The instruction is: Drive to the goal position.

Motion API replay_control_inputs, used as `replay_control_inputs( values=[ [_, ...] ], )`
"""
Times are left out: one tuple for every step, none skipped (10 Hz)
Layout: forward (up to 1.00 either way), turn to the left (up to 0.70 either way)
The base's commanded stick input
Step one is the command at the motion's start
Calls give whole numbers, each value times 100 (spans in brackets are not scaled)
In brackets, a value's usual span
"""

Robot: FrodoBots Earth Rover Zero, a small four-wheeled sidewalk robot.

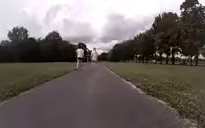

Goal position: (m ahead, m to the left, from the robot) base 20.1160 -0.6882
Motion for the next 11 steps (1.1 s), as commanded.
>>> replay_control_inputs(
  values=[
    [70, 0],
    [70, 0],
    [70, 0],
    [70, 0],
    [70, 0],
    [70, 0],
    [70, 0],
    [70, 0],
    [70, 0],
    [70, 0],
    [70, 0]
  ],
)
